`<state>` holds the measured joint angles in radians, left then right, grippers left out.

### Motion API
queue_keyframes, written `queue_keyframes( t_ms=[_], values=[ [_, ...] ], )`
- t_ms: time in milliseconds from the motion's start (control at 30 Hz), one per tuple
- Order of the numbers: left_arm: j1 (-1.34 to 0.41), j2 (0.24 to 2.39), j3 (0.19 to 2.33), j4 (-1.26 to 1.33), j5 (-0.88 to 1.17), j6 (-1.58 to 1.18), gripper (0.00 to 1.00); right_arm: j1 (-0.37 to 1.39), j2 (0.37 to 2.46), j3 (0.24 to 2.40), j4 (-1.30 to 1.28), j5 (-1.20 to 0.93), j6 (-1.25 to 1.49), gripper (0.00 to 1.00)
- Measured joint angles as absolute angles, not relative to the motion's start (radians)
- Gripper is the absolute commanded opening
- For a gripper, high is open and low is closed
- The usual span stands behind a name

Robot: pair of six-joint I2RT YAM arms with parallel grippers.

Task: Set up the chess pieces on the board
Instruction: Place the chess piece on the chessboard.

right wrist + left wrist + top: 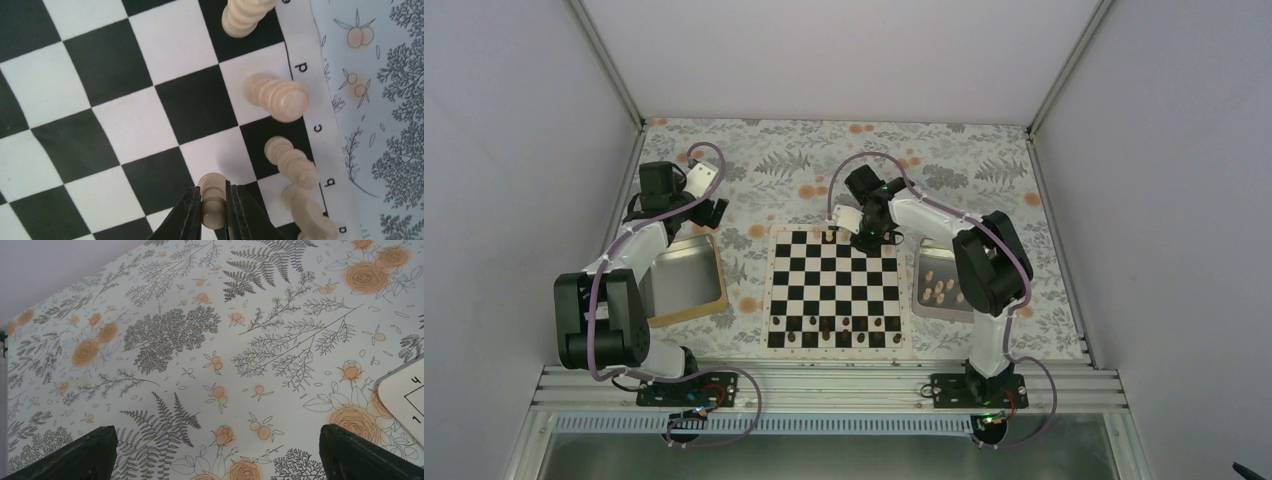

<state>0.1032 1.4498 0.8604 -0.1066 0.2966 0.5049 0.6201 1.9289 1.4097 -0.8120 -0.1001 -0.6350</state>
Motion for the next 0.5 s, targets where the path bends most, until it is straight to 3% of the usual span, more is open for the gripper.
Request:
queue_keyframes(
  t_ms=[500],
  values=[
    [0.103,1.45,0.86,-0.107,0.302,0.505,1.0,0.622,1.971,1.432,-0.792,-0.1,-0.624,0.14]
  ],
)
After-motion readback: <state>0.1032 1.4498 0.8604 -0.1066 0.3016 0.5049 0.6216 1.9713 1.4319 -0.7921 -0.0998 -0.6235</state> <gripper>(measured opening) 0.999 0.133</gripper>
